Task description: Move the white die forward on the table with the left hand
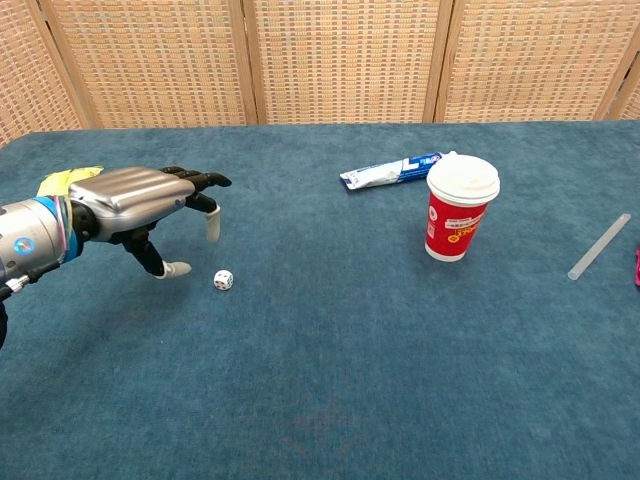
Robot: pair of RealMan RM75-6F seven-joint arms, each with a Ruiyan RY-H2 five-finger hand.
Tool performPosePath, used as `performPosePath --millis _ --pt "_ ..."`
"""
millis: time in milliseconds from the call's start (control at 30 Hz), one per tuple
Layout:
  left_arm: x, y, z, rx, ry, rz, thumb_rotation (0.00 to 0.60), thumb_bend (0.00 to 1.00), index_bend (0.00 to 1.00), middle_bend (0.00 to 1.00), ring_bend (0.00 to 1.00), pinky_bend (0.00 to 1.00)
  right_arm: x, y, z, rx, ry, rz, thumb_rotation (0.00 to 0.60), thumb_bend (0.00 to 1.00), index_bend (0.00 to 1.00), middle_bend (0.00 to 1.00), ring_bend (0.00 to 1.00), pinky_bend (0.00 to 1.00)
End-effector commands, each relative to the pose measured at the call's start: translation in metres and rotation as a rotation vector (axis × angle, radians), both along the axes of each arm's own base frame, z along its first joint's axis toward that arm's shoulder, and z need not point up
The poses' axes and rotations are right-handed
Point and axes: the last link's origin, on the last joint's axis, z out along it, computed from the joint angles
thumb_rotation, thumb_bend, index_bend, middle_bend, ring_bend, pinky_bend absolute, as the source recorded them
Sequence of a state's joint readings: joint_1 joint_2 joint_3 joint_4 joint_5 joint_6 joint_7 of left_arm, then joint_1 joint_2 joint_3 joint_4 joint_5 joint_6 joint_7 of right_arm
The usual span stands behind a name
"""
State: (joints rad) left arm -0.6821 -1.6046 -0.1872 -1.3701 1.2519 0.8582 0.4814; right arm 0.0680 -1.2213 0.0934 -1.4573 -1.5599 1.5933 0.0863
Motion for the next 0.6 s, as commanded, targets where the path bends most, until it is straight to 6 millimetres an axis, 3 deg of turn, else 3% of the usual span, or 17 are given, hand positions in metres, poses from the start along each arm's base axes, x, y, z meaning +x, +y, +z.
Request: performPosePath --millis 33,600 --pt "0.002 0.000 -0.005 -0.010 0.010 0.000 0.600 0.32 0.43 0.00 0.00 0.00 0.000 0.000 0.000 0.000 0.000 0.005 0.600 0.08 0.05 0.00 0.00 0.00" --pt "0.010 0.001 -0.025 -0.037 0.058 -0.001 0.600 0.32 0.44 0.00 0.00 0.00 0.001 0.000 0.002 -0.009 -0.015 0.009 0.600 0.08 0.05 0.00 0.00 0.00"
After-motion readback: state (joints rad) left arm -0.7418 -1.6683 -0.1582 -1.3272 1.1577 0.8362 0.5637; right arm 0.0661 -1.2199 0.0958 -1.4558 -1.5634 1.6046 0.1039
